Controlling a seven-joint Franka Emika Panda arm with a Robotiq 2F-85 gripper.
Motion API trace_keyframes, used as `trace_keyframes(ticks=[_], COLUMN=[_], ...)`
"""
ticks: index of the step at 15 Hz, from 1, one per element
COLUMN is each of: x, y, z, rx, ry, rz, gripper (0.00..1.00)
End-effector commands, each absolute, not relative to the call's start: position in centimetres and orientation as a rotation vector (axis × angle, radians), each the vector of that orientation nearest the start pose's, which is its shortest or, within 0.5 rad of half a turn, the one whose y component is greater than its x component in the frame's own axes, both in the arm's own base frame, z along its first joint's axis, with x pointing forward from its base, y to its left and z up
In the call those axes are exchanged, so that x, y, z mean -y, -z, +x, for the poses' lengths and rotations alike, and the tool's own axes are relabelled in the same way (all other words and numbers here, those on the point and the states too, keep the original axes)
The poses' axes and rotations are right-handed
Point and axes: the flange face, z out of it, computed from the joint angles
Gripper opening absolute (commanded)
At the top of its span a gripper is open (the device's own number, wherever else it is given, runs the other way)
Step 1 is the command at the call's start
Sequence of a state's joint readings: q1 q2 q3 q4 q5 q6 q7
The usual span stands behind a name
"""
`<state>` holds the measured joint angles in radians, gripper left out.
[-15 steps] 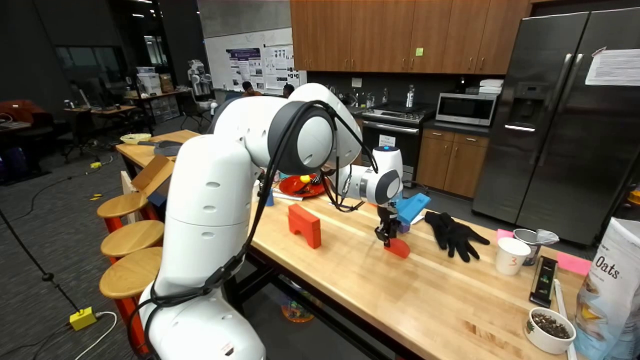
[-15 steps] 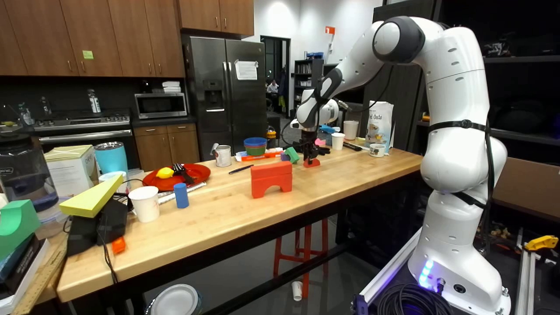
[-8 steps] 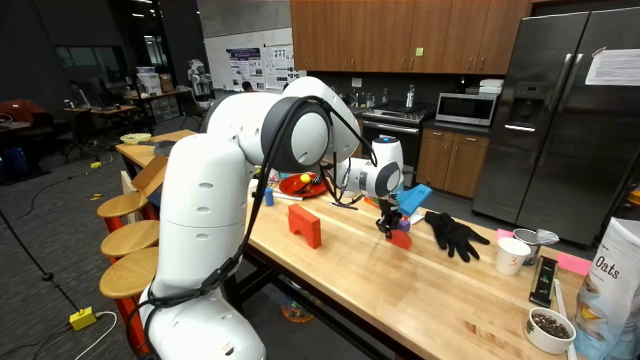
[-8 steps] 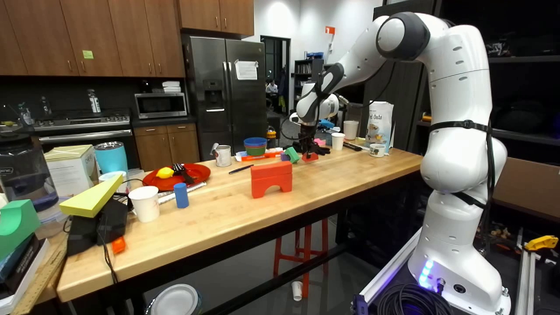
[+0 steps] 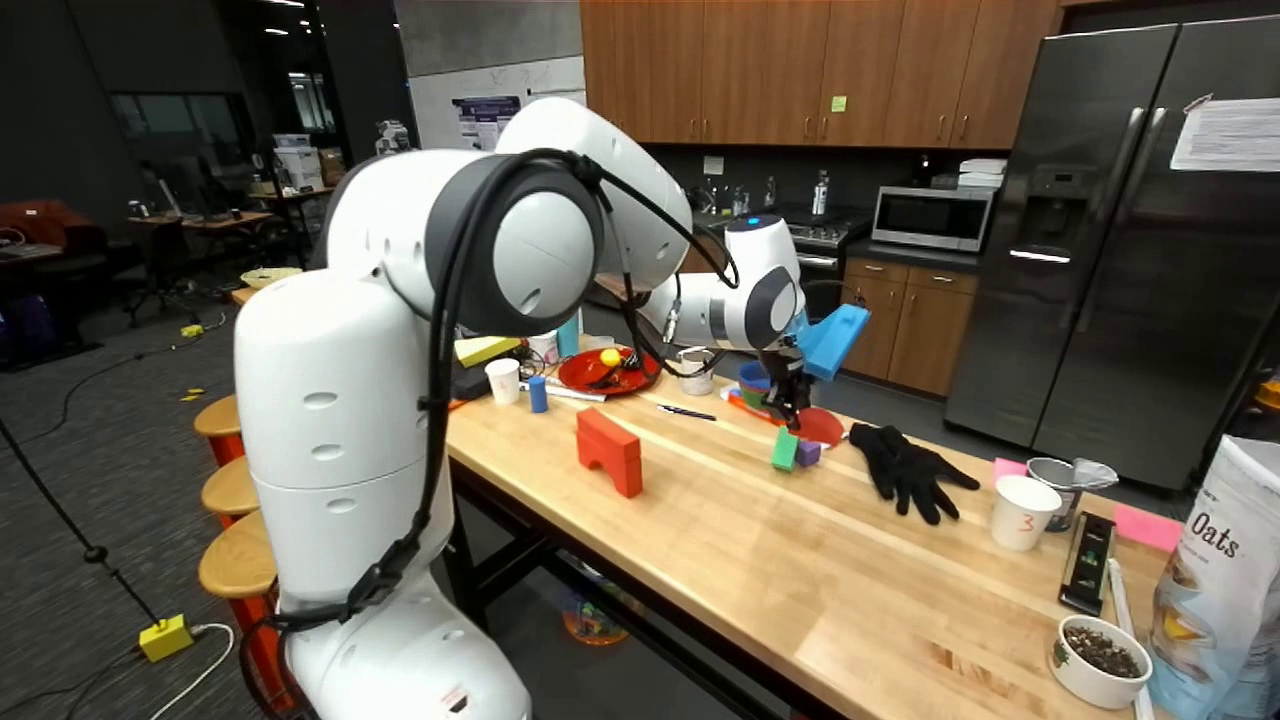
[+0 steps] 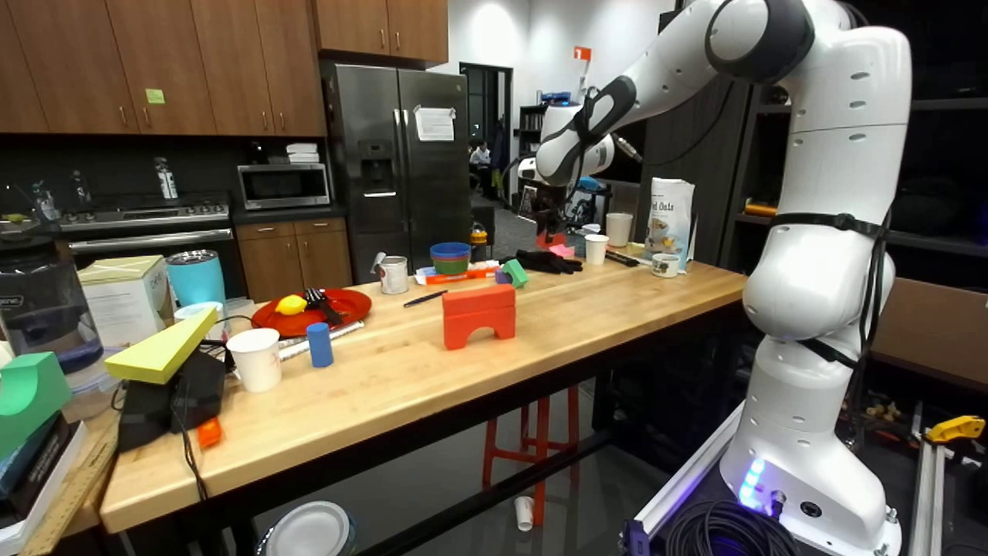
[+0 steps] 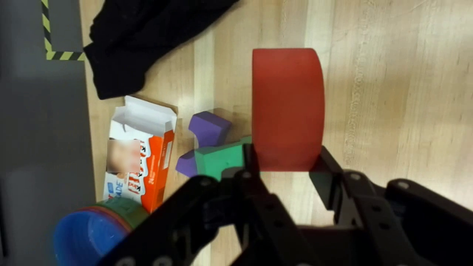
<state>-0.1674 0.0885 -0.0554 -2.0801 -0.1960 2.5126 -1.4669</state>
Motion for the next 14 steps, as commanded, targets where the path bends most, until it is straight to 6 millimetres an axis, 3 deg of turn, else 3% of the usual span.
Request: trace_keyframes(ticks=[1,6,14], x=[11.1,8.4,3.5], y=[-45.3,-46.8,-44.2], z=[54.9,52.3,46.7], rx=[2.329,2.347,2.099], ry=[0.295,0.46,0.655], rz=[-2.692,-2.686,-2.708], gripper=[0.15,0.15,0.15])
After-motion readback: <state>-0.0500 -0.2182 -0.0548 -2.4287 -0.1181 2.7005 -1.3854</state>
